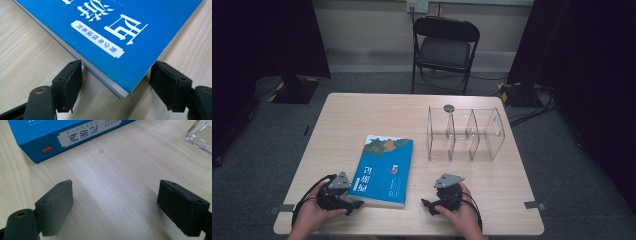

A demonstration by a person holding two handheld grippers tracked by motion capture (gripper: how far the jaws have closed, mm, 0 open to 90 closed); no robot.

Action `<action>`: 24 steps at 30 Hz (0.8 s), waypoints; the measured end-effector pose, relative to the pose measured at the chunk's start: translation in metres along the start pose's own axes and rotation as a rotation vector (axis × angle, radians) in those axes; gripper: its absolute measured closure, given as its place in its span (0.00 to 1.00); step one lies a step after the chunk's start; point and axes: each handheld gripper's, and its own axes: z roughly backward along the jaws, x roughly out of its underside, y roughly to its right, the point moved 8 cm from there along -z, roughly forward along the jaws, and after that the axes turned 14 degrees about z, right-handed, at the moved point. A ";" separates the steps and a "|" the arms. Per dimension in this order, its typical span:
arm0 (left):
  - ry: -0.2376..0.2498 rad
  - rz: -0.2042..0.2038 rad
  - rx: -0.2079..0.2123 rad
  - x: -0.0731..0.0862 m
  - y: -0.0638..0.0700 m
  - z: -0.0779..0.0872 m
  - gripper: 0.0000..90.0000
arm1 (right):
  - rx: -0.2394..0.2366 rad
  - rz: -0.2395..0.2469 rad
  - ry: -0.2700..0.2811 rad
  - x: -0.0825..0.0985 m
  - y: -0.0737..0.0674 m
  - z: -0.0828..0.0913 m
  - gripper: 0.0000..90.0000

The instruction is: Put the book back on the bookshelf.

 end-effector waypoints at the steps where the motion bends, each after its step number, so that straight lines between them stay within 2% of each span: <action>1: -0.009 -0.008 -0.007 0.000 -0.001 0.000 0.29 | 0.001 0.001 -0.001 0.000 0.000 0.000 0.14; 6: -0.033 -0.014 -0.013 -0.001 0.000 0.001 0.30 | 0.003 -0.003 -0.001 0.000 0.000 0.000 0.14; 8: -0.025 -0.012 -0.015 -0.002 0.000 0.001 0.30 | 0.002 -0.004 0.000 0.000 0.000 0.000 0.14; 14: -0.037 -0.002 -0.027 -0.003 0.001 0.002 0.30 | 0.002 -0.003 -0.001 0.000 0.000 0.000 0.14; 18: -0.044 -0.009 -0.030 -0.004 0.001 0.004 0.30 | 0.002 -0.004 0.000 0.000 0.000 0.000 0.14; 24: -0.041 -0.004 -0.023 -0.006 0.002 0.007 0.30 | 0.003 -0.003 -0.001 0.000 0.000 0.000 0.14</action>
